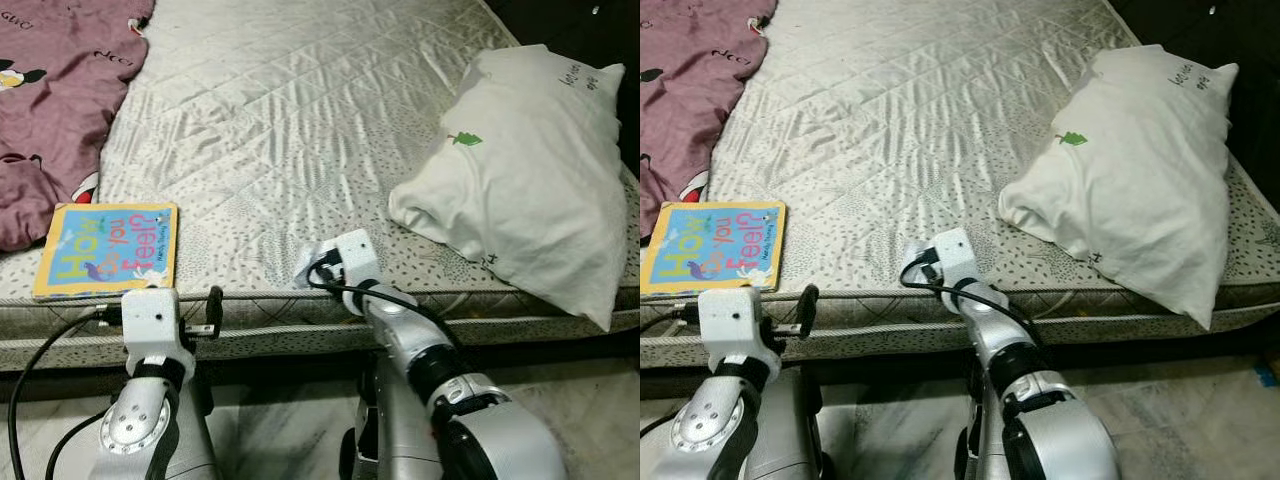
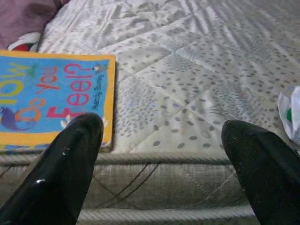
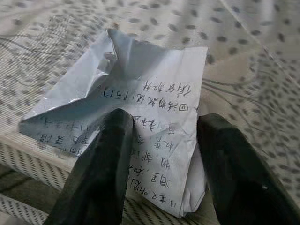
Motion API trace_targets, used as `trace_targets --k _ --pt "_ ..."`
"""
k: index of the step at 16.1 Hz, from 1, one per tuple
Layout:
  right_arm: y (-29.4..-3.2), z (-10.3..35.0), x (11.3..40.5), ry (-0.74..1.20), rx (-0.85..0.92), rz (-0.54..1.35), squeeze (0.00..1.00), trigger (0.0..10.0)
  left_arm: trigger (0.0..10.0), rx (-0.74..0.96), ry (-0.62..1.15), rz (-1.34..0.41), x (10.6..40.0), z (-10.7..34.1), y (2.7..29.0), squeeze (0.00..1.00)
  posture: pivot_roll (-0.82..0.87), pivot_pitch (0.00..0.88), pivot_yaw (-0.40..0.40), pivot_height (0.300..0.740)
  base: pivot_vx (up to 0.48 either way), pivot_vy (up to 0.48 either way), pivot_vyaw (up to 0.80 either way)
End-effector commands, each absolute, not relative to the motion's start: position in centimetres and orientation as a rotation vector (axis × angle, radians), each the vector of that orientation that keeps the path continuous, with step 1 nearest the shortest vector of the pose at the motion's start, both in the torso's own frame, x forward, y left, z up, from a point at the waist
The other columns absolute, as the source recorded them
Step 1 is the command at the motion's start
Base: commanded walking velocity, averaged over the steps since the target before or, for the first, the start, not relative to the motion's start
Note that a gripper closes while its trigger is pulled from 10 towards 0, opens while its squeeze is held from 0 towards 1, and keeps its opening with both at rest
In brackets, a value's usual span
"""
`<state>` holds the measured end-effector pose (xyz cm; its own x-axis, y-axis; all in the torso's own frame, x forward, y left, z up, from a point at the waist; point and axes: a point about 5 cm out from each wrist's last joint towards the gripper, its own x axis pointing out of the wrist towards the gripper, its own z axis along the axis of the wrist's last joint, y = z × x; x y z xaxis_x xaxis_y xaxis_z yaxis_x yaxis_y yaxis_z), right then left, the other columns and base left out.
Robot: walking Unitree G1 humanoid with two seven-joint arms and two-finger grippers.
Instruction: Clean up the room
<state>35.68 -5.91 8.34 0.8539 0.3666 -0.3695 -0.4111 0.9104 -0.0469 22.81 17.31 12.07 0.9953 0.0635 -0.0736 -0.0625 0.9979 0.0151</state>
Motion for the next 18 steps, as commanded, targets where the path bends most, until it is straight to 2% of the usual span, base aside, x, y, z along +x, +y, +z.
trace_targets --k 1,6,11,18 --pt "-6.0 8.0 35.6 0.379 -0.103 0.4 0.0 0.0 10.0 0.018 0.088 0.066 22.8 11.7 17.4 0.0 0.15 0.158 -0.104 0.524 0.0 0.0 0.0" --pt "-5.4 7.9 35.3 0.379 -0.085 0.44 0.0 0.0 10.0 0.03 0.061 0.077 23.7 11.9 17.8 0.0 0.15 0.126 -0.107 0.524 0.0 0.0 0.0" --pt "-5.9 8.5 35.8 0.36 -0.071 0.422 0.0 0.0 10.0 0.029 0.041 0.065 24.5 12.1 17.6 0.0 0.14 0.092 -0.101 0.524 0.0 0.0 0.0" --pt "-7.2 9.7 36.5 0.278 0.078 0.373 0.0 0.0 10.0 0.032 -0.009 0.07 26.6 12.2 17.6 0.0 0.09 0.0 -0.082 0.524 0.0 0.0 0.0"
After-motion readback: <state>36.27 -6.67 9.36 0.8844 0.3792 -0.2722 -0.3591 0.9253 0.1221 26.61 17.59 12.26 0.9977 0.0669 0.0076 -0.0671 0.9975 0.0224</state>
